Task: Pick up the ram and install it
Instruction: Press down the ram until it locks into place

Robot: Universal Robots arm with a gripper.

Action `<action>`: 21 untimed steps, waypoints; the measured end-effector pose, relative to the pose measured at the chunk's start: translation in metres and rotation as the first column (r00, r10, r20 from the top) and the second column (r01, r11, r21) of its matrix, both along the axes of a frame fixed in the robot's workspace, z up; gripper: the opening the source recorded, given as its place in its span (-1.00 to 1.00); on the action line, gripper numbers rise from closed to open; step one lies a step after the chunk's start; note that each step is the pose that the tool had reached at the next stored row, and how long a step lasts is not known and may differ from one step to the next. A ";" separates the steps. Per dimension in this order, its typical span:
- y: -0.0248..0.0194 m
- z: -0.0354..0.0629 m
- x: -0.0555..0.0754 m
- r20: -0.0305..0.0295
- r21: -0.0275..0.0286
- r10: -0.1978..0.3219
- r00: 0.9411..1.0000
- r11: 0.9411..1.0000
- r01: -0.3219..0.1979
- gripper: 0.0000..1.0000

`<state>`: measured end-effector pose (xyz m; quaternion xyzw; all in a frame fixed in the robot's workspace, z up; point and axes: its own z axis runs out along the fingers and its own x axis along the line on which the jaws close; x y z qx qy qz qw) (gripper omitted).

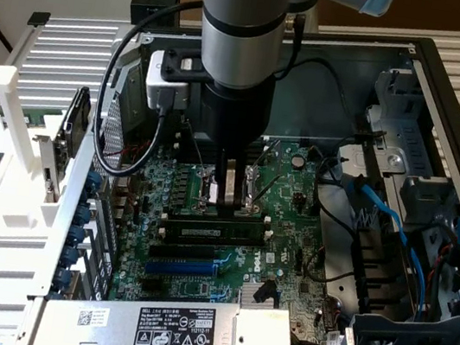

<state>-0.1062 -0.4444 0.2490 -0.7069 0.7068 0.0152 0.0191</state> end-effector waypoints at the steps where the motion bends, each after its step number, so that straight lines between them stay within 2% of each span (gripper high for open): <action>1: 0.0002 0.0000 0.000 0.000 0.000 0.000 1.000 1.000 0.000 -0.79; 4: 0.0023 -0.0008 -0.001 0.001 0.000 0.000 1.000 1.000 0.000 -0.79; 21: 0.0030 -0.0081 -0.003 0.001 0.000 0.000 1.000 1.000 0.000 -0.79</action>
